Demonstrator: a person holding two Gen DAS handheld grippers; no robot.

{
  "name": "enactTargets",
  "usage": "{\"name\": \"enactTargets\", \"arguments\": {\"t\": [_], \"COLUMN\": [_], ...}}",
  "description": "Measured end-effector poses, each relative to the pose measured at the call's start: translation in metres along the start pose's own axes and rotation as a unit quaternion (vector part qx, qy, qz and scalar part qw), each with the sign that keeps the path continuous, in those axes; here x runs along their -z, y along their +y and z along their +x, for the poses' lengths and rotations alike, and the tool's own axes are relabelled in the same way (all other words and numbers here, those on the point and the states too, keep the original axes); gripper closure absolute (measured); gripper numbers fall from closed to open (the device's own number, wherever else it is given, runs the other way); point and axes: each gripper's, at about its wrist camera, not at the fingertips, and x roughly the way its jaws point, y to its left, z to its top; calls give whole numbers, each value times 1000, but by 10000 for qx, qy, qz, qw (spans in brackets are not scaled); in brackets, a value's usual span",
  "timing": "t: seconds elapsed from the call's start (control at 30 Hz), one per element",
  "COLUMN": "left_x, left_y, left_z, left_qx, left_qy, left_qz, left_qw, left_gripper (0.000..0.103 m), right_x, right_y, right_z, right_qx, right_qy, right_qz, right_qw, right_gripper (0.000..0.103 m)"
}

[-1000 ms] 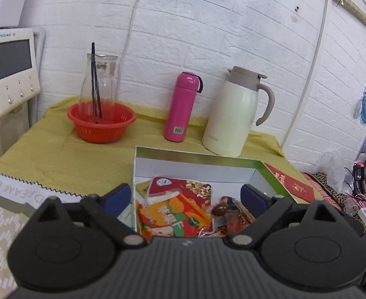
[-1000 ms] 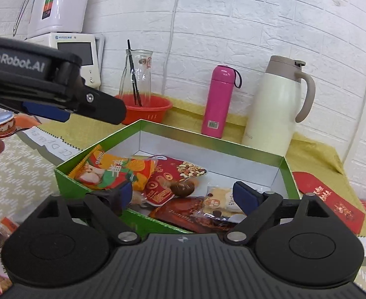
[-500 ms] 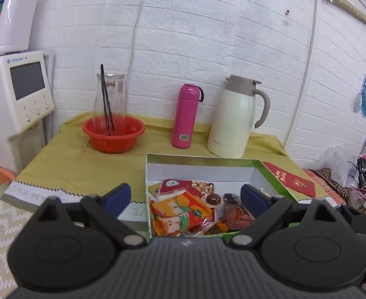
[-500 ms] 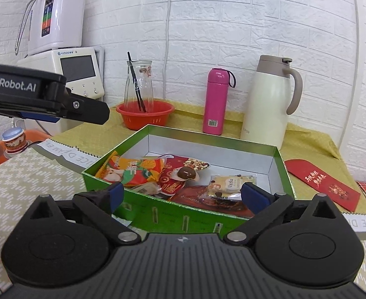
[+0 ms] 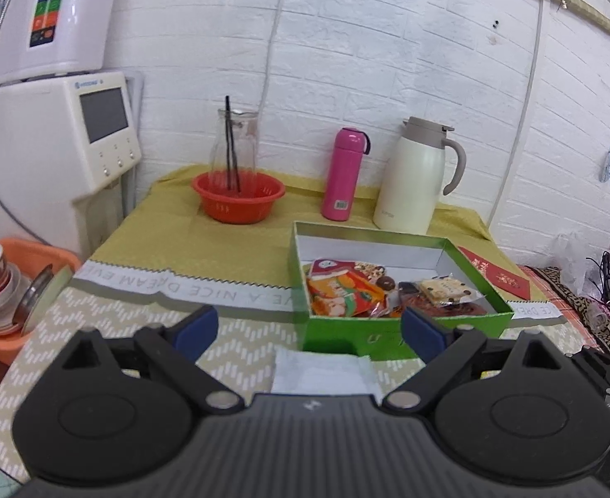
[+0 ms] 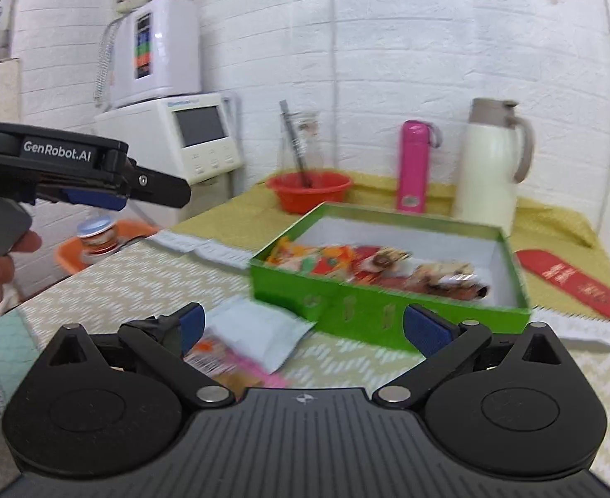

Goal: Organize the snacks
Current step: 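Grasp the pink cookie bag with the right tool and lift it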

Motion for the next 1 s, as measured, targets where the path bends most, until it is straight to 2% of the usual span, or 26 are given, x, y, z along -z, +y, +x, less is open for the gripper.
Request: {"name": "enactTargets", "arguments": {"t": [0.17, 0.3, 0.4, 0.53, 0.57, 0.6, 0.67, 0.8, 1.0], "left_x": [32, 58, 69, 73, 72, 72, 72, 76, 86], "left_y": [32, 50, 53, 52, 50, 49, 45, 28, -4], "left_z": [-13, -16, -15, -13, -13, -13, -13, -5, 20], "left_qx": [-57, -48, -40, 32, 86, 187, 510, 1121, 1666], "left_qy": [371, 628, 737, 845, 857, 857, 828, 883, 1200], "left_qz": [-265, -551, -587, -569, -562, -548, -504, -288, -53], "left_qw": [9989, 9965, 9955, 9948, 9947, 9946, 9940, 9893, 9787], "left_gripper": [9, 9, 9, 9, 9, 9, 9, 9, 10], "right_x": [19, 25, 23, 26, 28, 31, 35, 43, 56], "right_y": [26, 44, 51, 51, 53, 53, 49, 43, 38], "right_z": [12, 28, 45, 66, 70, 71, 65, 44, 15], "right_qx": [-210, -254, -26, -82, -7, -33, -100, -282, -384], "right_qy": [443, 583, 646, 846, 911, 959, 932, 888, 909], "right_qz": [-314, -247, 52, 618, 592, 598, 651, 471, 333], "right_qw": [9983, 9977, 9979, 9945, 9941, 9936, 9935, 9945, 9946], "right_gripper": [0, 0, 0, 0, 8, 35, 51, 58, 62]}}
